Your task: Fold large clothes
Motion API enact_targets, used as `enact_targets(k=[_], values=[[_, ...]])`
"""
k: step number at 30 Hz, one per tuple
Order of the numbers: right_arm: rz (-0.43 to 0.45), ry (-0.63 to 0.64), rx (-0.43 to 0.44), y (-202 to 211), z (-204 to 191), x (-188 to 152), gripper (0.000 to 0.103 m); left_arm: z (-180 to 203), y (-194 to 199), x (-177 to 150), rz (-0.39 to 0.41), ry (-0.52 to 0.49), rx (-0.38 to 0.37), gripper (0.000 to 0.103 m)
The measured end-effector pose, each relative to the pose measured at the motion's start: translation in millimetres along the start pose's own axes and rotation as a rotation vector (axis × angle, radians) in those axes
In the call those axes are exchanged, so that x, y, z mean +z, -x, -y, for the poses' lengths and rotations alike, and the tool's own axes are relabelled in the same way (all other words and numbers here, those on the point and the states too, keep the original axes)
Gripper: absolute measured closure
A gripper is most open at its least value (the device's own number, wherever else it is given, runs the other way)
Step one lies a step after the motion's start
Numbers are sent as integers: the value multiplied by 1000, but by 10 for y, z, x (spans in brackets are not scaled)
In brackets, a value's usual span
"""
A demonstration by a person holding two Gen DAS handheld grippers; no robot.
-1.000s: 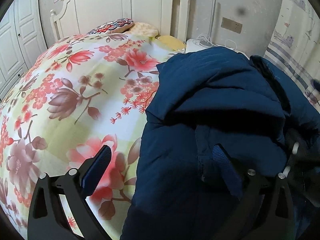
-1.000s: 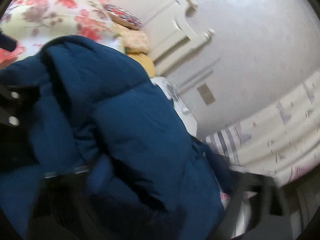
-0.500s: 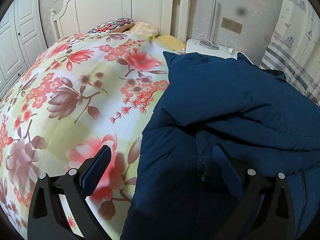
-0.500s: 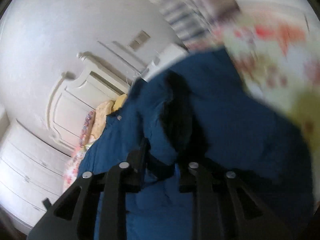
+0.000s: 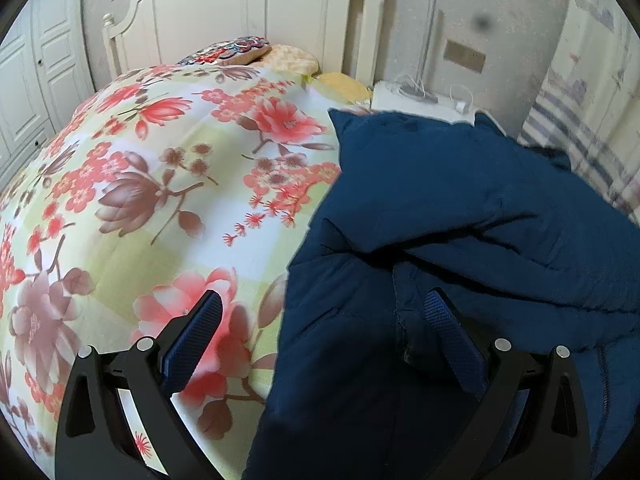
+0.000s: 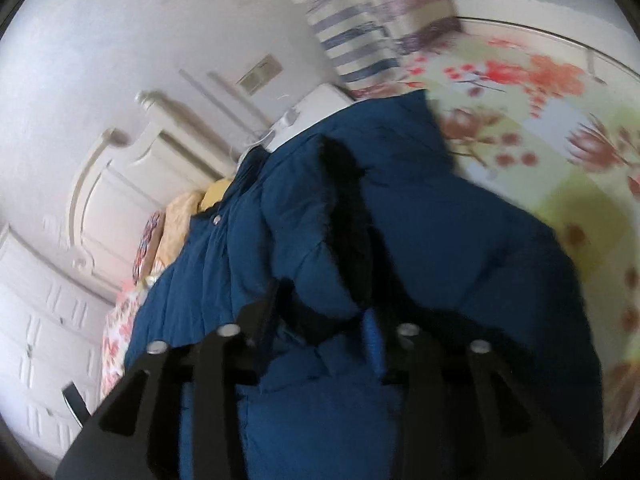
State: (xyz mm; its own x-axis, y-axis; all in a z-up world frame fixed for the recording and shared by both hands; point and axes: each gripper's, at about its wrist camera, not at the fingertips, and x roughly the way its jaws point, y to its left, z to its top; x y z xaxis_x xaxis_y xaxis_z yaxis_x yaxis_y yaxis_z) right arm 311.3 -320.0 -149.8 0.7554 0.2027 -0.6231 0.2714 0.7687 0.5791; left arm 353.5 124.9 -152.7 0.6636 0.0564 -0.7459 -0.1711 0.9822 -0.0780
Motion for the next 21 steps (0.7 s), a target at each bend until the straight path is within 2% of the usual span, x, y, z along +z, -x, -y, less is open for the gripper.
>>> enact_targets(k=[1,2,3,4,5,6,7,8,9,10,12,14,18,20,21], values=[[20,-12,-8,68,14,-2,40,-31,94,-8,34,18,2,4],[73,-14,-18,190,9,24,37,-81,296,-11,110,50,3,4],[158,22,-28,349,-53,60,36,-125,462,-9,178,78,-9,4],[218,87,-45,449,-156,90,35,-166,697,10,280,122,-46,4],[249,144,-64,493,-262,117,33,-173,834,39,338,145,-78,4],[260,211,-77,496,-400,148,27,-120,977,130,385,155,-122,4],[242,275,-82,435,-551,190,21,-27,1023,227,386,138,-157,4],[191,357,-84,302,-745,230,21,101,1014,349,358,99,-198,4],[146,443,-95,150,-940,242,20,298,928,504,297,38,-245,4],[131,500,-117,62,-1061,216,18,483,804,617,241,-16,-260,4],[94,615,-178,-218,-1309,166,15,858,459,764,148,-121,-199,4],[42,656,-196,-481,-1382,136,15,1164,79,770,69,-198,-132,4],[-72,698,-304,-968,-1127,15,2,1364,-484,517,-36,-284,-55,4],[-51,695,-263,-1011,-1001,-49,2,1354,-545,370,18,-287,-65,4],[-54,691,-263,-1014,-996,-42,2,1325,-530,370,18,-283,-68,4]])
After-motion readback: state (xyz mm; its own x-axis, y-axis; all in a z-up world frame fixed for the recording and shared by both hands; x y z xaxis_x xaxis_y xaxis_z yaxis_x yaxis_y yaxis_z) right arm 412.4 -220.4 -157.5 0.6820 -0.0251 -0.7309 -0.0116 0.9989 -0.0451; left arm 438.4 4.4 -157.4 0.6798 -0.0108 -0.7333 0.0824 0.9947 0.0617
